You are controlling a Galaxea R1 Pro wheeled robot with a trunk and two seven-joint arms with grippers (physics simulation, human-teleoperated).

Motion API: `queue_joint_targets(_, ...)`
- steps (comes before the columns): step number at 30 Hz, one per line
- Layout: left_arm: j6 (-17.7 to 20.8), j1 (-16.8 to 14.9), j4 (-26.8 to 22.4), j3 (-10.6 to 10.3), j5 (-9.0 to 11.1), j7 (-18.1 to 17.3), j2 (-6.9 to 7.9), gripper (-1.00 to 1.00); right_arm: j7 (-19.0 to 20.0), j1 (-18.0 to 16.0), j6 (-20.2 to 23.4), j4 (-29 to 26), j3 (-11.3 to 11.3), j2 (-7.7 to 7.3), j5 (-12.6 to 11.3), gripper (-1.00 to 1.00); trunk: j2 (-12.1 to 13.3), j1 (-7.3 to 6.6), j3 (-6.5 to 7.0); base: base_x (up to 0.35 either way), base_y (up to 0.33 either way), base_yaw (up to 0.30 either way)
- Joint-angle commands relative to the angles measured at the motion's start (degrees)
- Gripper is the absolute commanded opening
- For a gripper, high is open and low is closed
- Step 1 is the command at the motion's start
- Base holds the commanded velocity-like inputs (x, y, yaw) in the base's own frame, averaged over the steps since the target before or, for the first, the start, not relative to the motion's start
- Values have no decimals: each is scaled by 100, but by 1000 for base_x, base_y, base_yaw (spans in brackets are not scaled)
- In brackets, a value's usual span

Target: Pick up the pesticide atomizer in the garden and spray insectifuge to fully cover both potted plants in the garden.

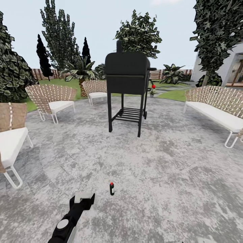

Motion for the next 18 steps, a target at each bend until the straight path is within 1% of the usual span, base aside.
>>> queue_joint_targets(1,30,-1,-8,-1,1,-2,-1,100,3,0,31,-13,-3,-2,-58,100,-2,1,-6,218,232,0)
queue_joint_targets(4,30,-1,-8,-1,1,-2,-2,100,2,0,31,-13,-3,-3,-58,100,-2,1,-6,215,237,-36)
queue_joint_targets(7,30,-1,-8,-1,1,-2,-1,100,3,0,31,-13,-3,-4,-58,100,-2,1,-5,194,256,-146)
queue_joint_targets(11,31,-2,-8,-1,1,-2,-2,100,5,0,31,-13,-3,-4,-58,100,-2,1,1,133,256,-227)
queue_joint_targets(18,30,-1,-8,-1,1,-2,-3,100,4,0,31,-13,-3,-4,-58,100,-2,1,15,26,176,-259)
